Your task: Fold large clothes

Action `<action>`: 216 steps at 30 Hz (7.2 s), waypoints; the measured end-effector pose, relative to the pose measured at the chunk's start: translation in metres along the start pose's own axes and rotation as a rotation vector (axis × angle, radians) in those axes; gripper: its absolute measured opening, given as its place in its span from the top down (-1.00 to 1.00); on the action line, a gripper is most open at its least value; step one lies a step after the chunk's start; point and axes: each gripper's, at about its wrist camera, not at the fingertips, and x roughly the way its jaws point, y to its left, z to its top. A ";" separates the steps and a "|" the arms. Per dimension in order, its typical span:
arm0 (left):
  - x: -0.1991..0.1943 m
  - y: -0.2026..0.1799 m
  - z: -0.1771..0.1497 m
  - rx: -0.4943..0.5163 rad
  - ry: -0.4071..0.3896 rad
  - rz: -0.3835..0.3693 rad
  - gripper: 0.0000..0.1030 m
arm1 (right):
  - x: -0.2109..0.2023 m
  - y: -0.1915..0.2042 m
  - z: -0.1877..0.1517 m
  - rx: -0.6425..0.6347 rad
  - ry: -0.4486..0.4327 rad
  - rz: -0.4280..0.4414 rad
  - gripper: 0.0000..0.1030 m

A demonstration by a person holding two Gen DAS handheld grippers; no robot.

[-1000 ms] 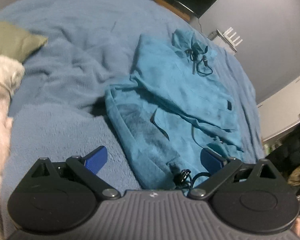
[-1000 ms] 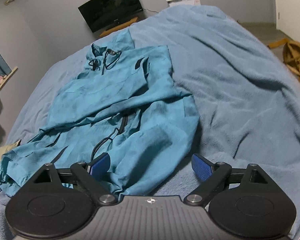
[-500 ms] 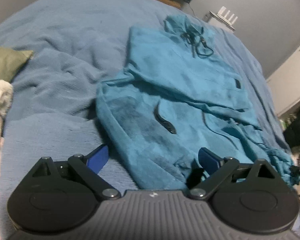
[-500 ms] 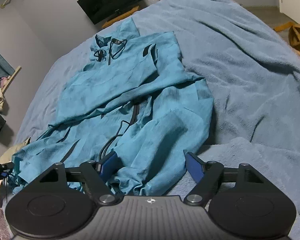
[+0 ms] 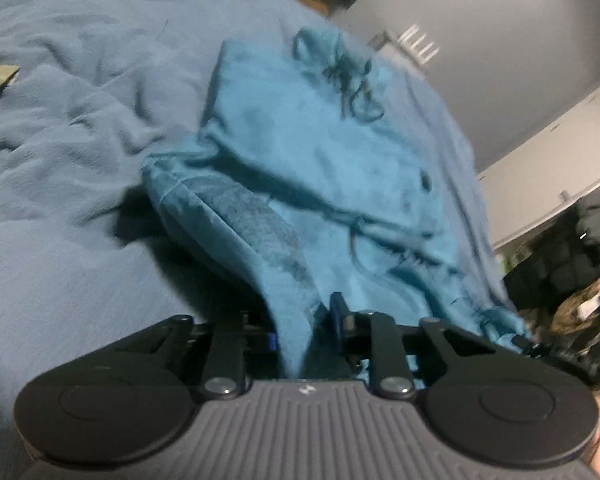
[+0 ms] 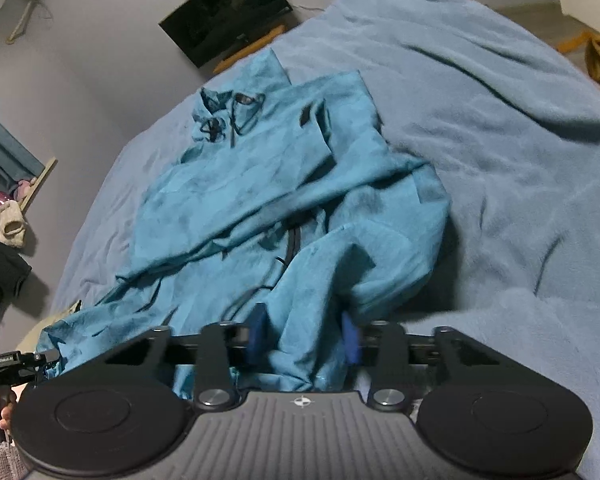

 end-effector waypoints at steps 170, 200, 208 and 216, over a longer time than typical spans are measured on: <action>0.183 0.103 0.115 -0.357 -0.101 0.200 -0.56 | 0.198 -0.072 0.066 0.455 -0.134 -0.202 -0.54; 0.188 0.093 0.119 -0.403 -0.276 0.083 0.85 | 0.205 -0.048 0.090 0.366 -0.366 -0.062 0.86; 0.138 0.063 0.097 -0.357 -0.240 0.062 0.92 | 0.153 -0.037 0.084 0.328 -0.401 -0.040 0.88; 0.109 0.028 0.063 -0.210 -0.160 0.154 0.85 | 0.109 -0.067 0.081 0.427 -0.417 -0.022 0.85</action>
